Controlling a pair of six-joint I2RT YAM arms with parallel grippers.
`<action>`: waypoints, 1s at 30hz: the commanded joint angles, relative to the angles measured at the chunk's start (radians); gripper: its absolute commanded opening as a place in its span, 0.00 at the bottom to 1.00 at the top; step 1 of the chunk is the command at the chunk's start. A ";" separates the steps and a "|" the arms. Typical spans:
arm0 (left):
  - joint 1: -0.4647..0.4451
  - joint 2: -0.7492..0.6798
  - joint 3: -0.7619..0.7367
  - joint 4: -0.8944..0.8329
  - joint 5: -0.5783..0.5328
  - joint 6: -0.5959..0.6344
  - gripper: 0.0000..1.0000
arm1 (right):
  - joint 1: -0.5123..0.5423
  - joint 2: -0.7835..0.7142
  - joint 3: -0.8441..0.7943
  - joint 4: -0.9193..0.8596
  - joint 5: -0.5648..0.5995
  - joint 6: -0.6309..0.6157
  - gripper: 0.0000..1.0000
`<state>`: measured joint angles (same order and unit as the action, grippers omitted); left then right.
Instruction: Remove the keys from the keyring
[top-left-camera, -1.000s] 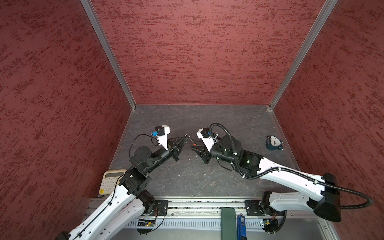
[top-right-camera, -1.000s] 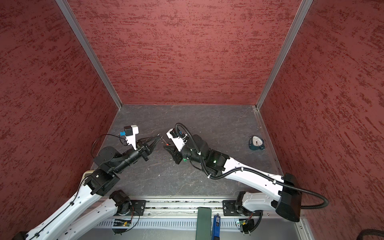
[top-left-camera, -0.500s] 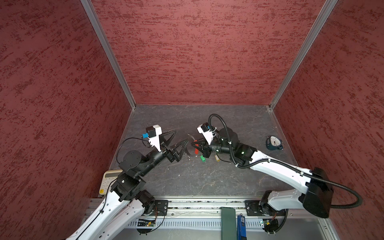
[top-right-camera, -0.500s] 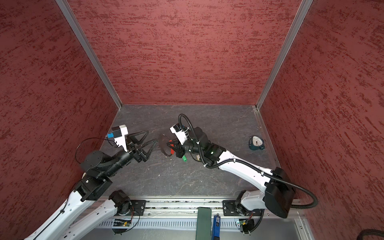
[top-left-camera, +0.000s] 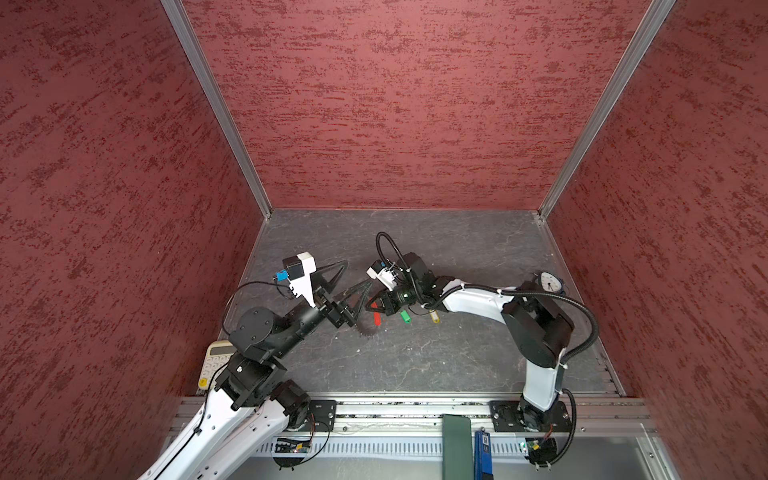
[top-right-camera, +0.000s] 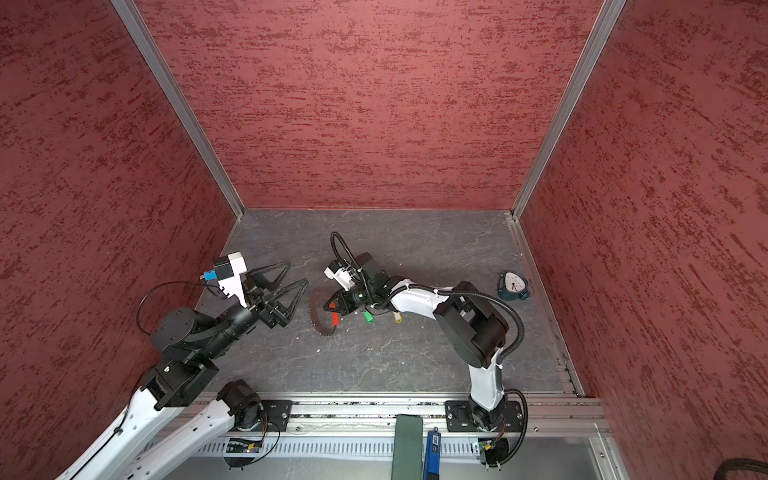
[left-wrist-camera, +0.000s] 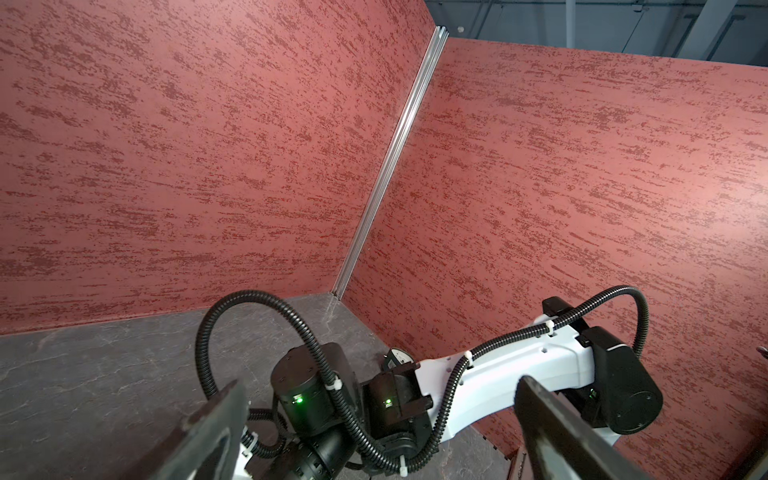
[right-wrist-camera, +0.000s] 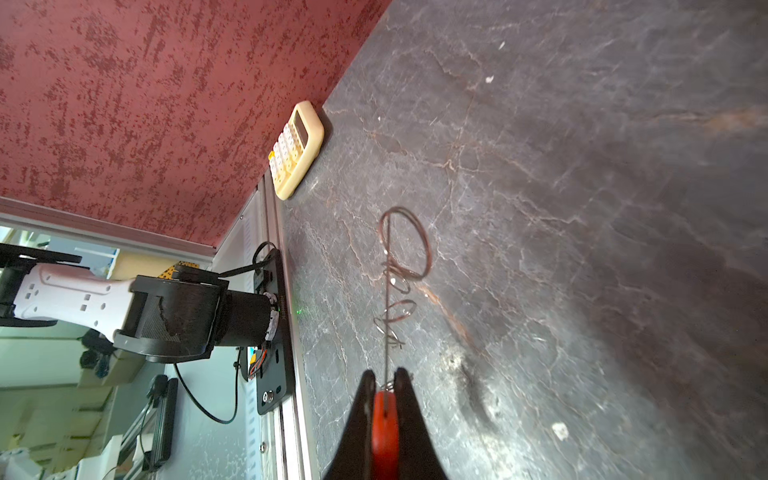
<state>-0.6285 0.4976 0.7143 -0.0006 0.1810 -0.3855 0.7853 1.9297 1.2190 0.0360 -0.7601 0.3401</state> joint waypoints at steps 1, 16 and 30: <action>0.000 0.008 -0.004 0.004 -0.006 0.003 0.99 | 0.000 0.046 0.060 -0.039 -0.056 -0.017 0.00; 0.000 0.034 -0.007 0.007 0.019 -0.013 0.99 | -0.003 0.152 0.149 -0.189 0.180 -0.076 0.43; 0.000 0.062 -0.010 0.020 0.002 -0.013 0.99 | -0.005 -0.059 0.037 -0.074 0.409 -0.078 0.98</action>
<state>-0.6285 0.5541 0.7128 0.0006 0.1982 -0.3958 0.7834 1.9667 1.2861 -0.1207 -0.4335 0.2756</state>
